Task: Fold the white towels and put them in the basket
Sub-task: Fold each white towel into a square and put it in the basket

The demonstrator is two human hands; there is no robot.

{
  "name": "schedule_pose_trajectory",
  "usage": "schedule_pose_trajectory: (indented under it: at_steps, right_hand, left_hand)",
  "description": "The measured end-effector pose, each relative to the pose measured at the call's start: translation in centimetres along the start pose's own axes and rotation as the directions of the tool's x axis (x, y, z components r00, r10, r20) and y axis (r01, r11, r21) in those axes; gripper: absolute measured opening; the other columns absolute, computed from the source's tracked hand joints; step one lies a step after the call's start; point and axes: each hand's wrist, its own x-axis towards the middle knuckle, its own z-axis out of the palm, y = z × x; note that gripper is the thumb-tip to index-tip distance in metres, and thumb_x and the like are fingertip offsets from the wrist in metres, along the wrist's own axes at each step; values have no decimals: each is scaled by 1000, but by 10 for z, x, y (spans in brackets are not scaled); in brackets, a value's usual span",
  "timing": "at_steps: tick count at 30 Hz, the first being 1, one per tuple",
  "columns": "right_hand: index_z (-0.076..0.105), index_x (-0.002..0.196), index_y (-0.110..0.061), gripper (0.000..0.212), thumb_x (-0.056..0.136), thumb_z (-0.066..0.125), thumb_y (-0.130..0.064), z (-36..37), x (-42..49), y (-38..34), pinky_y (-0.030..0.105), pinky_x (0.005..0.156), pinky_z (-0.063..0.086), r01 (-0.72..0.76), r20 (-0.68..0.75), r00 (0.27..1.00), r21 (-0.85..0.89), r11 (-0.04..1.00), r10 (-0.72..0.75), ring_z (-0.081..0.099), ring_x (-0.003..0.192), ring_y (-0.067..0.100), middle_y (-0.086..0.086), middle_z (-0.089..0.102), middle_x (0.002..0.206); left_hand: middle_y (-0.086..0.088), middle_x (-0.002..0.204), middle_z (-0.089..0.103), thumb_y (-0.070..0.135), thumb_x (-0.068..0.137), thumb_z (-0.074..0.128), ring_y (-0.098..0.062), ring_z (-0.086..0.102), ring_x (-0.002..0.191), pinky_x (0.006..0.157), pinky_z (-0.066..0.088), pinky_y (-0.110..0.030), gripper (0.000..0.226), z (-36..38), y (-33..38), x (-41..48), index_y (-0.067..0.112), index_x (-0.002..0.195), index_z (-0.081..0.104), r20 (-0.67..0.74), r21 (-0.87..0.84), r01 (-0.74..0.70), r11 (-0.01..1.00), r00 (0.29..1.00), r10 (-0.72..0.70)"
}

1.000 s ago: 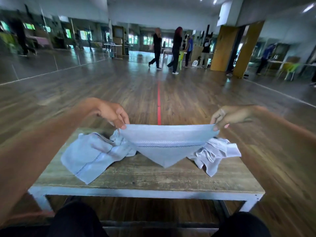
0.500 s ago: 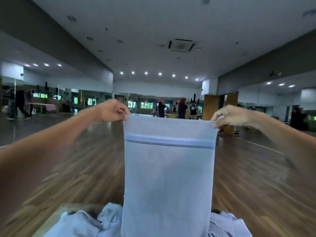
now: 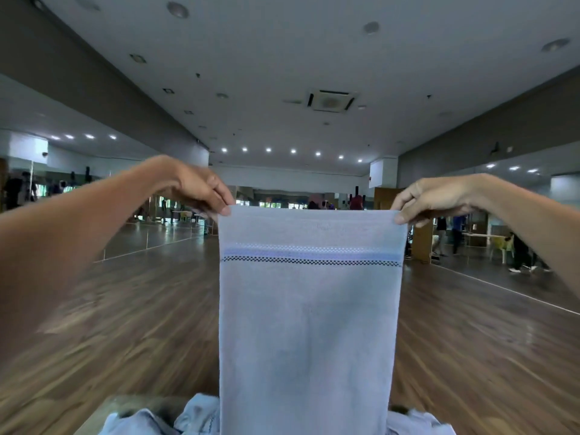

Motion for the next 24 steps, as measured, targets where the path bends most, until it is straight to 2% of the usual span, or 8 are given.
schedule_pose_trajectory:
  at_steps: [3, 6, 8, 12, 15, 18, 21, 24]
  right_hand:
    - [74, 89, -7, 41, 51, 85, -21, -8, 3, 5, 20, 63, 53, -51, 154, 987, 75, 996, 39, 60, 75, 13, 8, 69, 93]
    - [75, 90, -9, 34, 58, 84, -18, -10, 11, 11, 20, 63, 53, -91, 215, 974, 70, 993, 74, 61, 75, 13, 7, 70, 94]
    - [73, 94, -6, 25, 70, 80, -11, -4, 20, 16, 20, 62, 53, -125, 204, 973, 54, 991, 111, 61, 77, 14, 10, 70, 97]
    - [71, 94, -9, 13, 82, 69, -8, 19, 56, 32, 23, 70, 50, -84, -33, 996, -38, 996, 83, 63, 83, 16, 8, 71, 96]
    - [71, 95, -12, 10, 86, 67, -13, 35, 82, 42, 30, 84, 47, -32, -226, 974, -136, 990, 1, 63, 94, 19, 5, 70, 100]
    - [70, 91, -13, 6, 86, 67, -14, 43, 100, 39, 30, 86, 46, 17, -318, 945, -172, 985, -71, 61, 97, 17, 3, 68, 100]
    - [70, 89, -16, 4, 87, 66, -15, 42, 108, 29, 21, 70, 41, 59, -406, 905, -179, 982, -128, 59, 95, 15, 0, 66, 98]
    - [70, 90, -14, 5, 87, 67, -14, 32, 104, 16, 18, 69, 45, 113, -484, 853, -198, 974, -197, 59, 79, 4, -1, 67, 92]
  left_hand:
    - [-13, 101, 71, 5, 76, 69, -19, 68, 91, 75, 56, -26, 23, -10, -1, -4, 4, 98, 68, 192, -102, 96, 990, 978, -75]
    - [-16, 104, 70, 8, 69, 75, -22, 69, 93, 80, 56, -30, 28, -13, -4, 3, 3, 96, 70, 295, -116, 119, 986, 952, -80]
    - [-16, 104, 70, 6, 76, 72, -20, 69, 93, 82, 55, -29, 20, -7, -9, 12, 4, 96, 70, 294, -77, 130, 988, 950, -102]
    - [-12, 98, 71, 6, 86, 64, -14, 65, 79, 69, 51, -22, 16, 16, -31, 49, 4, 101, 68, 39, -11, 87, 996, 996, -86]
    - [-7, 95, 70, 10, 85, 67, -17, 64, 85, 79, 52, -26, 8, 30, -46, 73, 12, 92, 70, -214, 99, 11, 995, 977, 11]
    - [2, 99, 68, 10, 88, 64, -15, 61, 90, 86, 50, -28, 11, 36, -53, 89, 19, 85, 69, -394, 184, 0, 983, 916, 74]
    - [4, 100, 65, 15, 92, 57, -13, 59, 87, 71, 46, -19, 14, 30, -53, 94, 19, 98, 69, -566, 264, 16, 964, 812, 142]
    - [3, 95, 64, 14, 93, 57, -14, 58, 82, 52, 44, -5, 15, 15, -47, 87, 17, 101, 69, -650, 284, -5, 959, 735, 196]
